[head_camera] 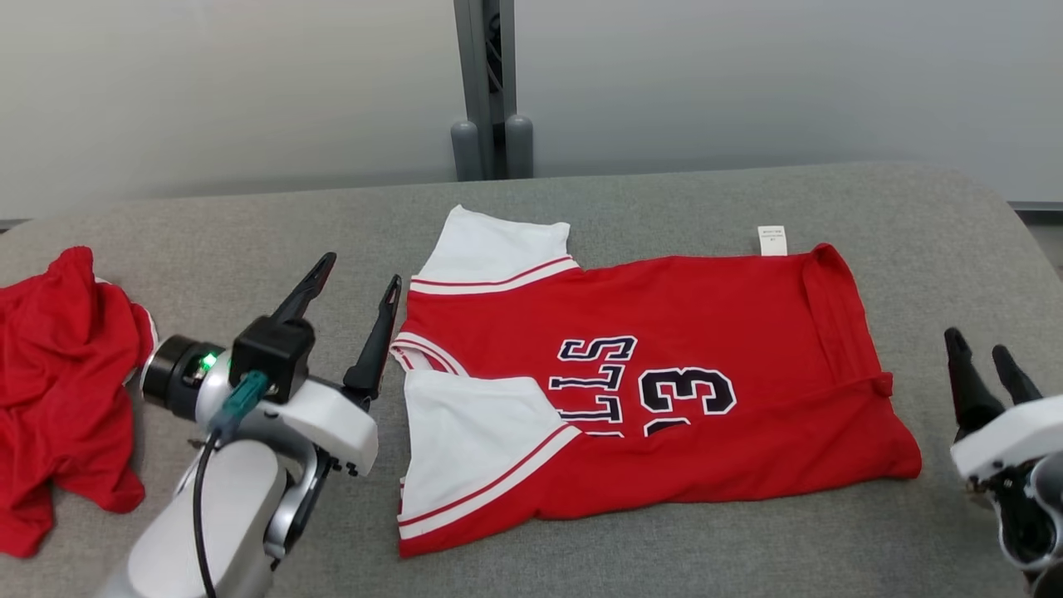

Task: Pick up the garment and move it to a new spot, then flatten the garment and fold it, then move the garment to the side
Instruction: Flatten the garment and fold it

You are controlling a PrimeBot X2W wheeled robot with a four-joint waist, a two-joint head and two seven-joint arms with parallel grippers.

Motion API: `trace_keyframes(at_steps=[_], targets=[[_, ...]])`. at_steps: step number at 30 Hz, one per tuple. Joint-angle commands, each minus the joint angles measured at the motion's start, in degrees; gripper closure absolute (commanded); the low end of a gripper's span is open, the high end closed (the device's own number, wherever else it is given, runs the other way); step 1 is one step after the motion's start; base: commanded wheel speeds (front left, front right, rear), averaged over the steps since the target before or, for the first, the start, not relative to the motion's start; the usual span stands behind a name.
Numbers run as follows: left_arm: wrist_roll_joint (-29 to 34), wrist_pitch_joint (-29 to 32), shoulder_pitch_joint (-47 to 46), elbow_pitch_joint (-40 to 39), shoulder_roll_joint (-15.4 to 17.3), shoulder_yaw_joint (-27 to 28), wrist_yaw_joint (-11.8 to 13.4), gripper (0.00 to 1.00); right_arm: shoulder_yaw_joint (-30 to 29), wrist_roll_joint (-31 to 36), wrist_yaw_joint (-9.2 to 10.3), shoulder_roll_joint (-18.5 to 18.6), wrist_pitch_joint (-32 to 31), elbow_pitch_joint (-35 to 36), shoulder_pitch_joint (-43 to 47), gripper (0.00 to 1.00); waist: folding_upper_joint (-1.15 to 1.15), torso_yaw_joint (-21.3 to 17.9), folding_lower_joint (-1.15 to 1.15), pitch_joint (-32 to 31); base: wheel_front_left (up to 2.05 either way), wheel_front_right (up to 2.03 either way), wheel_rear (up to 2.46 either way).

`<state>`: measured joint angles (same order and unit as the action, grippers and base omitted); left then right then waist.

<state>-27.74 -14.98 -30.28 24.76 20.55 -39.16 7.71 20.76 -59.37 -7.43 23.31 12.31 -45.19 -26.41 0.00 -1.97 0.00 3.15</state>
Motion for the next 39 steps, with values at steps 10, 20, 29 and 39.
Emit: trace_keyframes(at_steps=[10,20,29,39], targets=[[8.3,-0.2,18.1,-12.3,-8.7,17.4,1.6,0.0,-14.7,22.5,-0.12,-6.4,2.8,13.5,15.0,0.0,0.0,-0.2,0.0,-2.3,0.0,0.0,0.0],[12.9,-0.2,23.8,-4.2,-15.5,22.0,-4.0,0.0,-23.7,33.9,-0.11,-15.1,2.9,15.9,21.4,0.0,0.0,0.0,0.0,-2.1,0.0,0.0,0.0],[9.6,0.7,21.3,9.9,-17.0,20.1,-7.9,0.0,-26.2,30.7,-0.11,-17.0,2.9,9.0,18.8,0.0,0.0,0.9,0.0,-1.2,0.0,0.0,0.0],[4.7,3.2,16.8,18.0,-17.5,16.2,-12.3,0.0,-24.5,23.7,-0.11,-17.0,2.9,0.2,13.8,0.0,0.0,1.4,0.0,0.1,0.0,0.0,0.0]])
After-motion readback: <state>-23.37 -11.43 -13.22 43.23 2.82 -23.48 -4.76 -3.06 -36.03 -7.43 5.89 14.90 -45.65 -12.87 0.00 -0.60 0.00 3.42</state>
